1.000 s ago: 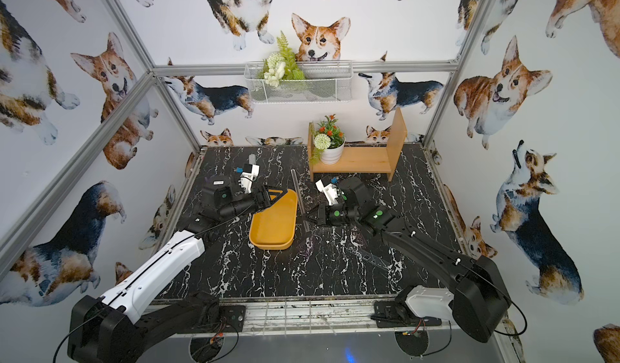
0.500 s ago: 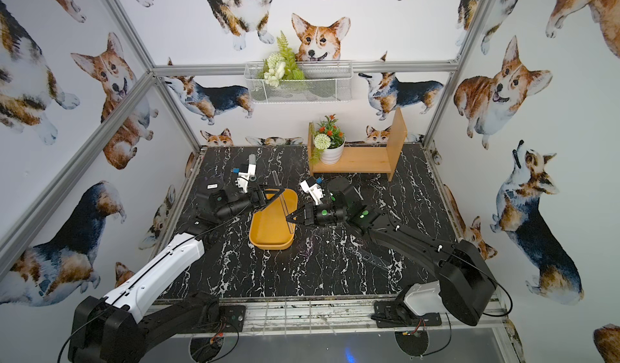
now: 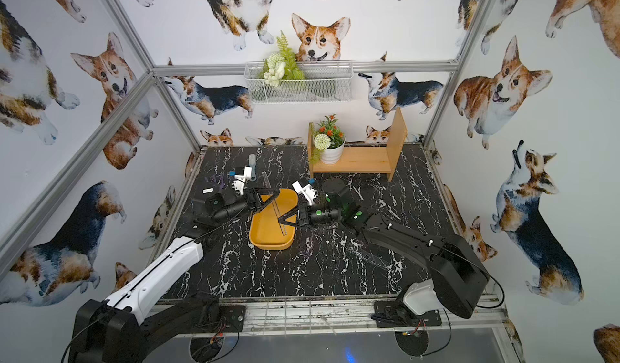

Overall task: Put the scattered rulers into the storage box
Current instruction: Pick up the ruler from the center of the board, then place the ruler in the storage box.

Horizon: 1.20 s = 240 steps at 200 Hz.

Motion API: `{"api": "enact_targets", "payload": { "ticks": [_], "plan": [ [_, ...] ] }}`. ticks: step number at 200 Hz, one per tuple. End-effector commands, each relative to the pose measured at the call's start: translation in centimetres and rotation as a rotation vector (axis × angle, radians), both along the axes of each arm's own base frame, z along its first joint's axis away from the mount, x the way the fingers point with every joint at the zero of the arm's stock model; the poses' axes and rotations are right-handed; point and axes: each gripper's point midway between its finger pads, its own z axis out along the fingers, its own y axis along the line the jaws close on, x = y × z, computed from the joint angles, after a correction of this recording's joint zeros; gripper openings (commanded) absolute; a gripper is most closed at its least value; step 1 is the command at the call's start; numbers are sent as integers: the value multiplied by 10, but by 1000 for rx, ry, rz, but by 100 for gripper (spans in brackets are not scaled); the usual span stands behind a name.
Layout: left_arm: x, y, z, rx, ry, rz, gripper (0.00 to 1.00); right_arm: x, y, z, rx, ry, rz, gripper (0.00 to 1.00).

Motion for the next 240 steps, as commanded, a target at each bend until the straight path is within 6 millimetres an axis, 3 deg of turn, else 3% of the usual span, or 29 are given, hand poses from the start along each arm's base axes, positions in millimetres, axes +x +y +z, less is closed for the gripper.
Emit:
{"api": "enact_targets", "payload": {
  "ticks": [1,57,115,118,129,166,240],
  "plan": [
    [-2,0,11,-23,-39,-15,29,0,4,14,48,-41,15,0],
    [-2,3,10,-22,-24,-15,1,3,6,11,41,-46,11,3],
    [2,5,-9,56,33,-19,0,13,1,10,-2,-88,-25,43],
    [4,5,1,57,9,-17,0,14,0,11,-5,-90,-32,45],
    [6,5,-1,82,16,-17,0,19,-4,9,-24,-99,-49,49],
    [13,10,-23,197,75,-7,0,41,-26,-4,-161,-129,-136,51],
    [30,28,-84,467,202,25,0,79,-83,-59,-660,-196,-294,44]
  ]
}}
